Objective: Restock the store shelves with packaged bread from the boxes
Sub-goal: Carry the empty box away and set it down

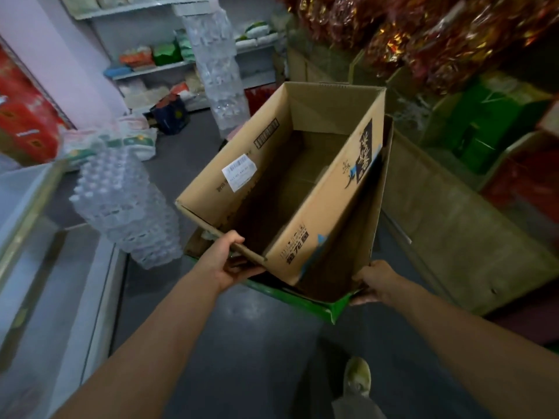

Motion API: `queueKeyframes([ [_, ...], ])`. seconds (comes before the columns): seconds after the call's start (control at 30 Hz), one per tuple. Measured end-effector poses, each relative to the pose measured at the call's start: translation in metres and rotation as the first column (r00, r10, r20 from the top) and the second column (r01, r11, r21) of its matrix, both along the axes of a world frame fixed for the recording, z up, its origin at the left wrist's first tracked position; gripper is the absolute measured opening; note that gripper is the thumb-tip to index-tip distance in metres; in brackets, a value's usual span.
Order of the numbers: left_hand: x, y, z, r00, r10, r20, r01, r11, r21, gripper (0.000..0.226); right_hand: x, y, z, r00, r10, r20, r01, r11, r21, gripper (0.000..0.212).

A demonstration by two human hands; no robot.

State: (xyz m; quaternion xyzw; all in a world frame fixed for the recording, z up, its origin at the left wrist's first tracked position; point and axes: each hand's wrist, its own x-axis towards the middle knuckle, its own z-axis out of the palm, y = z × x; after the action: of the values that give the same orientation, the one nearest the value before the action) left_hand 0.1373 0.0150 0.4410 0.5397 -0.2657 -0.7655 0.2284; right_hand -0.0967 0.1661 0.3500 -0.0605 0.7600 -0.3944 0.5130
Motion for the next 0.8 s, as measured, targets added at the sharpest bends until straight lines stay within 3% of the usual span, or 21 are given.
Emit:
queueKeyframes([
  [0.27,-0.169,-0.1,-0.03,0.999,-0.006,-0.042,0.011,0.993,0.115,0.014,-0.167,-0.091,-0.024,1.0,-0.01,-0.017,0.011,0.999,0.048,0.016],
  [0.37,-0.217,-0.132,-0.046,1.0,0.007,-0.027,-0.002,0.987,0.16,0.013,-0.216,-0.124,-0.046,1.0,-0.007,0.003,0.007,0.997,0.074,0.024],
  [0.67,-0.316,-0.246,-0.109,0.996,-0.032,0.087,0.012,0.975,0.223,0.011,-0.302,-0.231,-0.119,0.996,-0.025,0.088,0.012,0.99,0.144,0.023],
  [0.8,-0.35,-0.296,-0.158,0.994,-0.054,0.099,0.026,0.964,0.264,0.025,-0.335,-0.274,-0.16,0.994,-0.051,0.097,0.031,0.981,0.193,0.021],
])
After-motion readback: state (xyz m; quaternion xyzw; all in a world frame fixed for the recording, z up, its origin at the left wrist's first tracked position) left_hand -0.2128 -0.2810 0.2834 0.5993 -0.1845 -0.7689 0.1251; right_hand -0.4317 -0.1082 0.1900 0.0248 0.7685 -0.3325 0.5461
